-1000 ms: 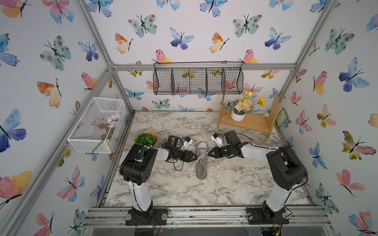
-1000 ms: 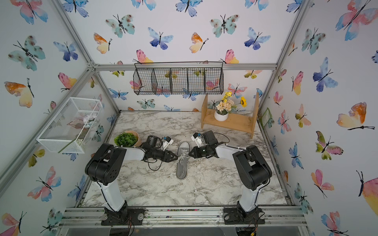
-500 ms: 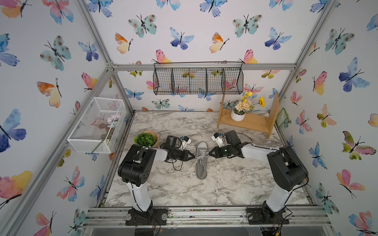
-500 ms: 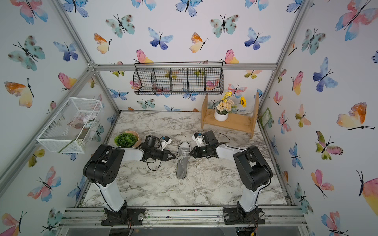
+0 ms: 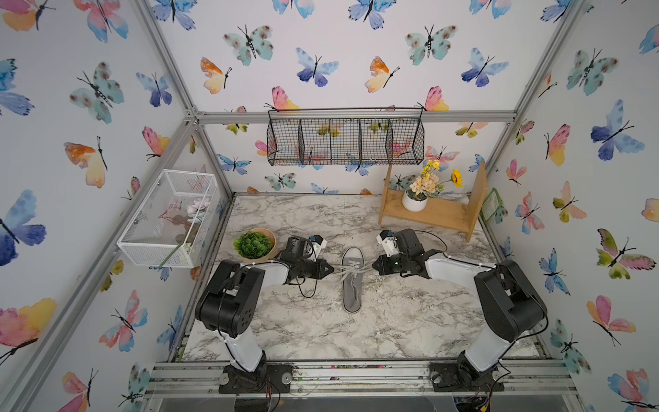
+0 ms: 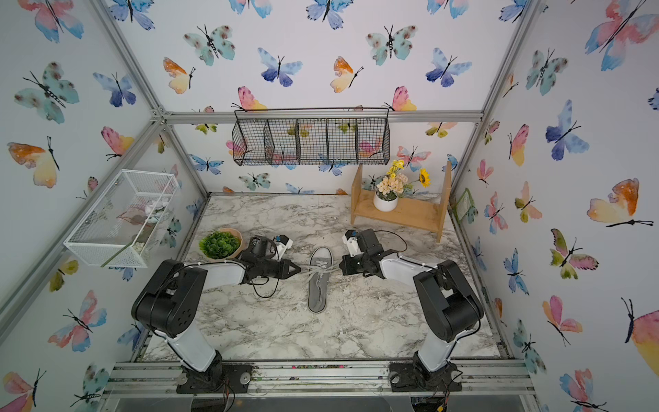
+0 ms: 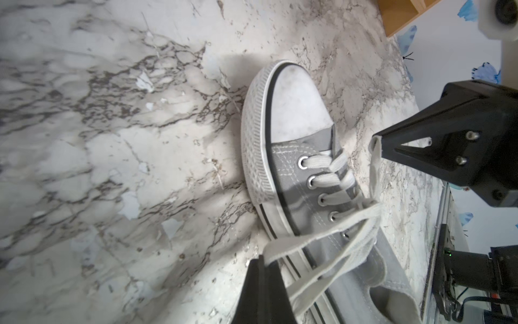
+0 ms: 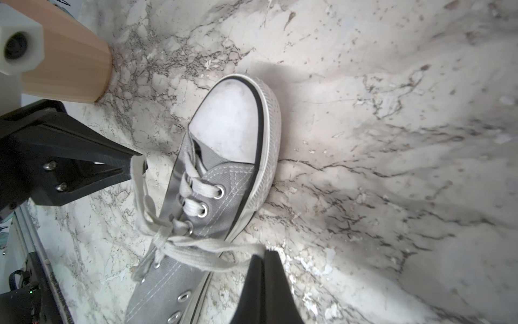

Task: Tie the shoes
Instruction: Tie the shoelace on the shoe.

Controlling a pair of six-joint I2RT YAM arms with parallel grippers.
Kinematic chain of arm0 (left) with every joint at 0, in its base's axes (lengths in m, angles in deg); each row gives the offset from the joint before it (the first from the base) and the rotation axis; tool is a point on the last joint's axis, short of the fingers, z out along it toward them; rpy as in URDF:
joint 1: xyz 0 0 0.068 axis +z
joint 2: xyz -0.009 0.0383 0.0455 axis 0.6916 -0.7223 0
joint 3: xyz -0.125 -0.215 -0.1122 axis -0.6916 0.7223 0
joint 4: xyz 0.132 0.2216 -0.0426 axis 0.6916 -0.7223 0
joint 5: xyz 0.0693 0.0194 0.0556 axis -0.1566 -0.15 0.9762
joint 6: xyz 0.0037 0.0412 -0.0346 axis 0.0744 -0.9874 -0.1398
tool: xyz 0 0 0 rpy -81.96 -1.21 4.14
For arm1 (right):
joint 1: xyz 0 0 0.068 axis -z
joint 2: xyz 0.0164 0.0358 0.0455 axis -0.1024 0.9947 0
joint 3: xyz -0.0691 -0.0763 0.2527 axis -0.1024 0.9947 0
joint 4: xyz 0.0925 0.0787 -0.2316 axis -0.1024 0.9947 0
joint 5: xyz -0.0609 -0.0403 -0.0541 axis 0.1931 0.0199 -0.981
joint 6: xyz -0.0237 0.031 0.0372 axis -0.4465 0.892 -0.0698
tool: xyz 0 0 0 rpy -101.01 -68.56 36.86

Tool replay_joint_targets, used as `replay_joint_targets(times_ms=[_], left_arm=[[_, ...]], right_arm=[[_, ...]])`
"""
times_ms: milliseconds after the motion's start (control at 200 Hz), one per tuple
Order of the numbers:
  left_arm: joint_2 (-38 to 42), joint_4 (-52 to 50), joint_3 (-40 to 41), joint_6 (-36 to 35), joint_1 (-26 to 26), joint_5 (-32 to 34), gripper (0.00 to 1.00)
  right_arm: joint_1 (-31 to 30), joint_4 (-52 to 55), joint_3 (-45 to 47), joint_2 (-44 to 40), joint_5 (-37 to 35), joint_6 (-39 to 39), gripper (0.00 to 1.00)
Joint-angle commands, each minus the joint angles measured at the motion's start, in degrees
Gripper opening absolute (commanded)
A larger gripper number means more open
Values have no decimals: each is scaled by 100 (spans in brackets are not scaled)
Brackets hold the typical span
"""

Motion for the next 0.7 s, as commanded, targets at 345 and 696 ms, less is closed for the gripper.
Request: replay_joint_targets(times_ms=[345,696], left_arm=[[122,-479,46,-65,25,772,0],[79,-561,75,-74,33,1197,0]], right_arm=[[-30,301,99,43,-803,-95,4],[-52,361,193,18,-1265,-97,4]])
